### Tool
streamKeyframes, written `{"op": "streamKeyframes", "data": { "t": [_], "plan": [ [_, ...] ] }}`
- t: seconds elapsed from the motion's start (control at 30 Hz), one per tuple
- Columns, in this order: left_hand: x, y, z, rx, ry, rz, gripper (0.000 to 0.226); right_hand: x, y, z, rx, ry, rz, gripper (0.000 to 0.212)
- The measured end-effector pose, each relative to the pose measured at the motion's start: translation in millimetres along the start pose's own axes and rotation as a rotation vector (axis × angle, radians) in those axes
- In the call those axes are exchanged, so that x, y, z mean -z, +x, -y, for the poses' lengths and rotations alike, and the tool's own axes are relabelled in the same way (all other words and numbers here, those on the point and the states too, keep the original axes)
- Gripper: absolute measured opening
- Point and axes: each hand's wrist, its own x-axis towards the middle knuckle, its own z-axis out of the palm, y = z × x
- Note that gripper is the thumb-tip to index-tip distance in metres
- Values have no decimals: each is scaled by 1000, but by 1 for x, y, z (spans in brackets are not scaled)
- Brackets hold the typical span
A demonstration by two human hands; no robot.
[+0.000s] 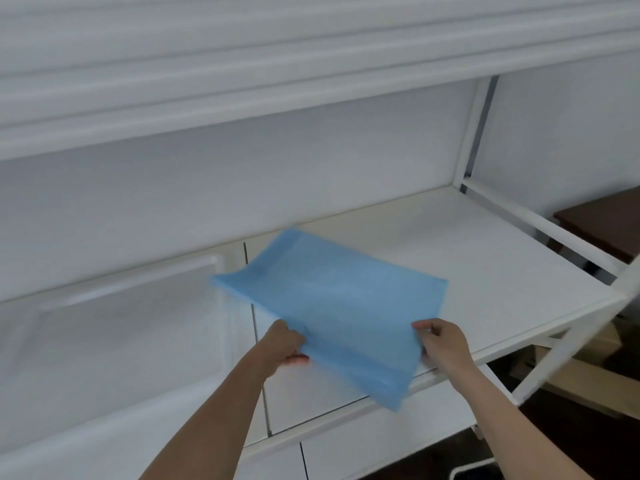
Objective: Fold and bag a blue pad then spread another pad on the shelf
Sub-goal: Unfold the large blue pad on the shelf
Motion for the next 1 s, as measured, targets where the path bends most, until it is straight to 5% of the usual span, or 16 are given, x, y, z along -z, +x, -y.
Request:
{"op": "streamKeyframes", "data": {
  "t": [0.1,0.17,0.3,0.37,0.6,0.8,1.0],
  "plan": [
    [6,19,-7,-119,-144,-492,18,8,-24,23,-86,-23,426,12],
    [8,26,-3,-91,-181,-586,30,8,-32,38,-67,-3,584,16],
    [7,15,24,-74,-131,-484,46,-18,-23,41,310,-212,273,14],
    [10,10,34,-102,-115,-439,44,-36,-20,32,462,-403,263,26],
    [17,-8,53,-161,-91,-370,16,-73,-31,-2,515,-928,313,80],
    [24,-12,56,-143,-96,-355,23,-80,-29,24,499,-1095,435,92],
    [20,-16,60,-141,-134,-348,15,-95,-33,8,770,-829,392,65]
  ]
}}
